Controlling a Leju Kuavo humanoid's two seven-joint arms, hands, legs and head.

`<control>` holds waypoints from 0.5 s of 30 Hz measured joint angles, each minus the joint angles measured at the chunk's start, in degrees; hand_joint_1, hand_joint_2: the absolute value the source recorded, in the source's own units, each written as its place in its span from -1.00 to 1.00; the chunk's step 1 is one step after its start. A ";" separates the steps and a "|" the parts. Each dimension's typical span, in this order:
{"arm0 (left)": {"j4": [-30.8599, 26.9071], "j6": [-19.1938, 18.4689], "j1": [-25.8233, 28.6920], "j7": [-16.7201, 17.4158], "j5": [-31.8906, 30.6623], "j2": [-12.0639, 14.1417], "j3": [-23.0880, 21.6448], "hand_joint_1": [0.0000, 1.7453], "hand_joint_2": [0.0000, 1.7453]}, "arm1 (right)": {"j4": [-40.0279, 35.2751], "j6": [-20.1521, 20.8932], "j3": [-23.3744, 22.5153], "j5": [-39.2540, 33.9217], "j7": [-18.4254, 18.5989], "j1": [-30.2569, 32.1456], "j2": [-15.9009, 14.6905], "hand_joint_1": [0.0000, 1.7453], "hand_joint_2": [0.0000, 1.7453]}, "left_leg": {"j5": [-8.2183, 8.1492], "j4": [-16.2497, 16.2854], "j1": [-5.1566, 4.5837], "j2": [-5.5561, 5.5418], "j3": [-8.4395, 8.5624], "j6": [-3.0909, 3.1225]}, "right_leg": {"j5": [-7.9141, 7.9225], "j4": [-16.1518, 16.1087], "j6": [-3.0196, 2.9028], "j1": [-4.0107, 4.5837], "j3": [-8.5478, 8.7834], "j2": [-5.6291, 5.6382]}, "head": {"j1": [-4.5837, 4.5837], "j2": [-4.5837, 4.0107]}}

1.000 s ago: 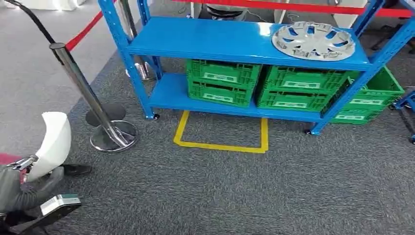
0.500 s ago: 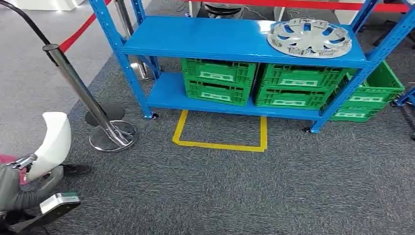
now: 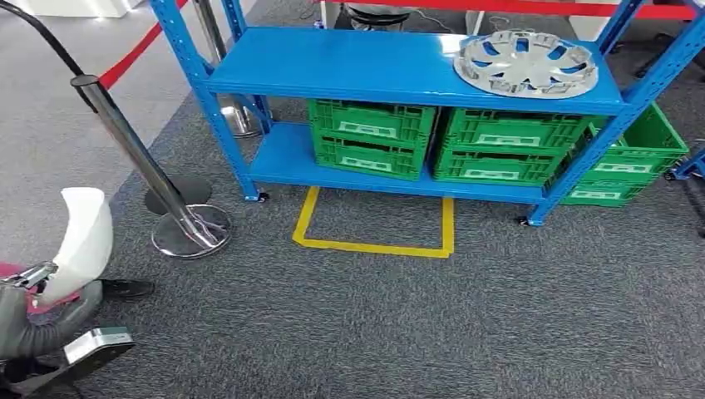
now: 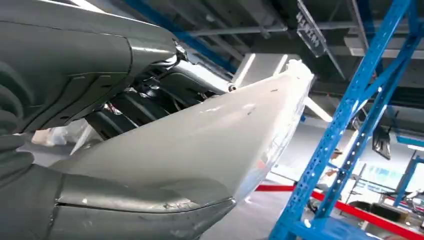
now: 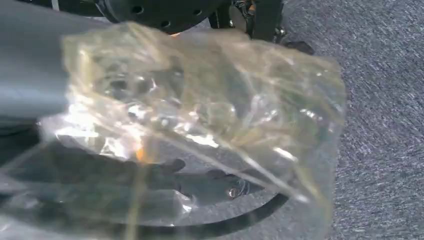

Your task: Take the parts from the cabinet and place them on the table.

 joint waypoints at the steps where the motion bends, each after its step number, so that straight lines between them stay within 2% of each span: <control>1: 0.00 0.00 0.01 -0.09 -0.15 0.00 0.15 1.00 1.00 | 0.02 0.00 0.02 0.06 0.00 0.00 0.00 -1.00 -1.00 | -0.01 0.00 0.00 0.00 0.00 -0.01 | 0.00 0.00 0.00 0.00 -0.03 0.00 | 0.00 0.00; 15: 0.00 0.70 0.25 0.22 -2.14 -0.26 0.52 1.00 1.00 | 0.02 -0.04 0.09 0.33 0.13 0.02 0.00 -1.00 -1.00 | -0.01 -0.01 0.00 0.00 -0.03 -0.02 | 0.00 0.00 0.00 0.00 -0.02 0.00 | -0.02 0.00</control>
